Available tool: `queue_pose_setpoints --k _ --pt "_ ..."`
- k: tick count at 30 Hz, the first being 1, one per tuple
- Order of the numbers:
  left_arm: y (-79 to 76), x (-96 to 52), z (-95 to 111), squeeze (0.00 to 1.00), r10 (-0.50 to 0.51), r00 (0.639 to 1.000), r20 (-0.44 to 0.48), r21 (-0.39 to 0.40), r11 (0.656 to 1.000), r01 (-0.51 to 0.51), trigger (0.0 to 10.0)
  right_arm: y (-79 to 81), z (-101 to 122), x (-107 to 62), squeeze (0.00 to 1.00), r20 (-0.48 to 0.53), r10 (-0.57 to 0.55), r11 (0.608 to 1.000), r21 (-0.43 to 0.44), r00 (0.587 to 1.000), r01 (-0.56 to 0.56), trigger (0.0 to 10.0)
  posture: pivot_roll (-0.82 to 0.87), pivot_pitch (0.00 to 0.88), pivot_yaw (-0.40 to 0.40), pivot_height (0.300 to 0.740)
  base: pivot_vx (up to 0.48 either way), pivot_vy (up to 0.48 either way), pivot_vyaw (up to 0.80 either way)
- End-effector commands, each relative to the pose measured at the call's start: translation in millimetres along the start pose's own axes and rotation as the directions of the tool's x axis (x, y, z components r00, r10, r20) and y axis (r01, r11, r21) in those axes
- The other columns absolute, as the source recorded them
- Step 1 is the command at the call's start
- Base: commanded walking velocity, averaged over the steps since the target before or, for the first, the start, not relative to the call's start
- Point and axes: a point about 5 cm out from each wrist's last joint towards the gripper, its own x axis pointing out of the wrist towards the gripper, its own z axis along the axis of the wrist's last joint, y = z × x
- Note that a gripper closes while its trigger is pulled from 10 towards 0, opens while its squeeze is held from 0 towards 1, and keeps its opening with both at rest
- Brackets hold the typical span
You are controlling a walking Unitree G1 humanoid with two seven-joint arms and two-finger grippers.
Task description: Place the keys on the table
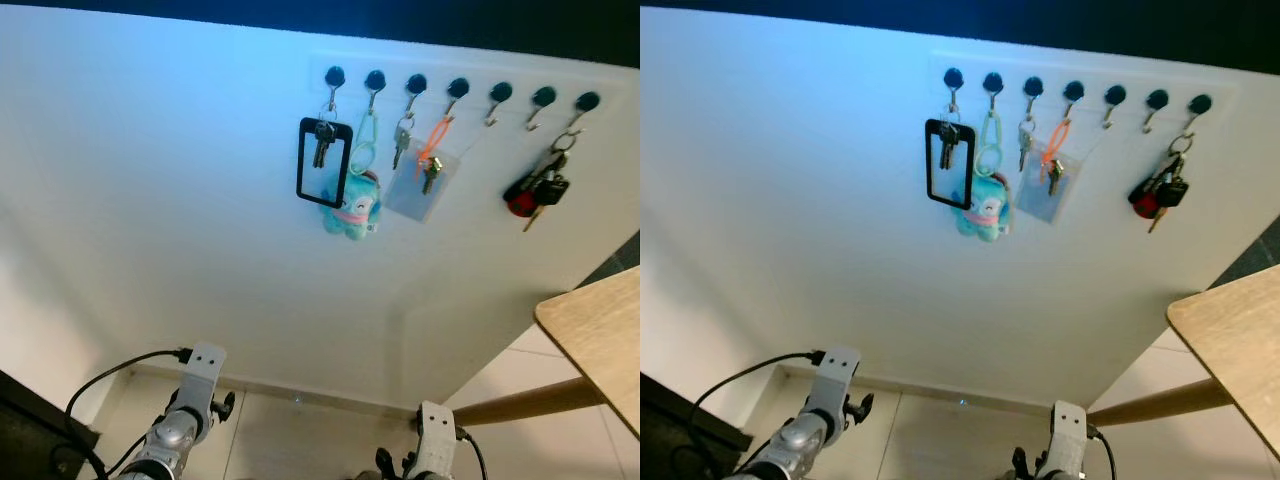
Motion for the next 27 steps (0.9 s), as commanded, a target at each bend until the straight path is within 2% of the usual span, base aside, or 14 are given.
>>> queue_pose_setpoints --k 1,3,6,12,14,18,19,20,21,23,24,25,26,27 --pt "-7.8 2.4 7.3 0.00 -0.027 0.999 0.027 0.024 0.999 0.027 10.0 -2.3 0.2 -0.4 0.00 0.005 -0.001 1.000 -0.010 1.000 0.001 10.0 0.07 0.020 -0.027 0.740 0.000 -0.480 0.00" --pt "-9.2 2.9 9.6 0.00 -0.035 0.999 0.037 0.034 0.999 0.034 10.0 -1.8 1.0 -0.4 0.00 0.011 0.006 1.000 -0.024 1.000 -0.006 10.0 0.07 0.020 -0.027 0.740 0.000 -0.480 0.00" --pt "-10.4 3.2 11.4 0.00 -0.032 0.998 0.050 0.018 0.999 0.031 10.0 -20.3 0.0 -6.3 0.00 0.038 0.069 0.977 -0.204 0.997 -0.060 10.0 0.06 0.016 -0.023 0.740 0.000 -0.480 0.00" --pt "-2.9 3.5 29.4 0.00 0.006 0.987 0.162 -0.037 0.999 0.000 10.0 6.2 42.6 -6.6 0.00 0.215 0.275 0.878 -0.452 0.937 -0.154 10.0 0.06 0.014 -0.020 0.740 0.000 0.000 0.00" --pt "-2.1 3.1 31.7 0.00 0.007 0.984 0.180 -0.036 0.999 -0.001 10.0 9.1 47.0 -7.2 0.00 0.233 0.293 0.867 -0.473 0.927 -0.155 10.0 0.06 0.015 -0.018 0.740 0.000 0.000 0.00" --pt "9.2 -3.0 52.7 0.00 0.049 0.938 0.343 -0.046 0.998 -0.035 10.0 36.8 105.3 -28.0 0.00 0.494 0.464 0.755 -0.655 0.735 -0.037 10.0 0.05 0.022 -0.016 0.740 0.000 0.000 0.00" --pt "9.2 -3.0 52.7 0.00 0.049 0.938 0.343 -0.046 0.998 -0.035 10.0 36.8 105.3 -28.0 0.00 0.494 0.464 0.755 -0.655 0.735 -0.037 10.0 0.05 0.022 -0.016 0.740 0.000 0.000 0.00" --pt "9.0 -4.8 57.3 0.00 0.038 0.925 0.377 -0.036 0.999 -0.027 10.0 42.3 116.9 -35.1 0.00 0.546 0.494 0.751 -0.660 0.676 -0.016 10.0 0.05 0.022 -0.016 0.740 0.000 0.000 0.00" --pt "9.0 -4.8 57.3 0.00 0.038 0.925 0.377 -0.036 0.999 -0.027 10.0 42.3 116.9 -35.1 0.00 0.546 0.494 0.751 -0.660 0.676 -0.016 10.0 0.05 0.022 -0.016 0.740 0.000 0.000 0.00" --pt "6.3 -10.3 68.0 0.00 -0.004 0.885 0.465 0.012 1.000 -0.001 10.0 53.5 139.4 -52.4 0.00 0.646 0.539 0.761 -0.648 0.541 0.016 10.0 0.06 0.031 -0.020 0.740 0.000 0.000 0.00" --pt "6.3 -10.3 68.0 0.00 -0.004 0.885 0.465 0.012 1.000 -0.001 10.0 53.5 139.4 -52.4 0.00 0.646 0.539 0.761 -0.648 0.541 0.016 10.0 0.06 0.031 -0.020 0.740 0.000 0.000 0.00" --pt "4.8 -14.5 74.8 0.00 -0.034 0.857 0.514 0.025 0.999 0.025 10.0 59.5 151.7 -63.6 0.00 0.694 0.555 0.767 -0.640 0.458 0.041 10.0 0.06 0.034 -0.023 0.740 0.000 0.000 0.00" --pt "3.6 -25.4 89.4 0.00 -0.071 0.789 0.610 0.032 0.997 0.065 10.0 69.4 171.4 -85.3 0.00 0.762 0.568 0.782 -0.618 0.311 0.083 10.0 0.06 0.038 -0.026 0.740 0.000 0.000 0.00" --pt "2.5 -30.4 94.9 0.00 -0.089 0.759 0.645 0.040 0.996 0.083 10.0 71.8 177.4 -93.6 0.00 0.783 0.566 0.789 -0.605 0.259 0.105 10.0 0.06 0.039 -0.027 0.740 0.000 0.000 0.00"
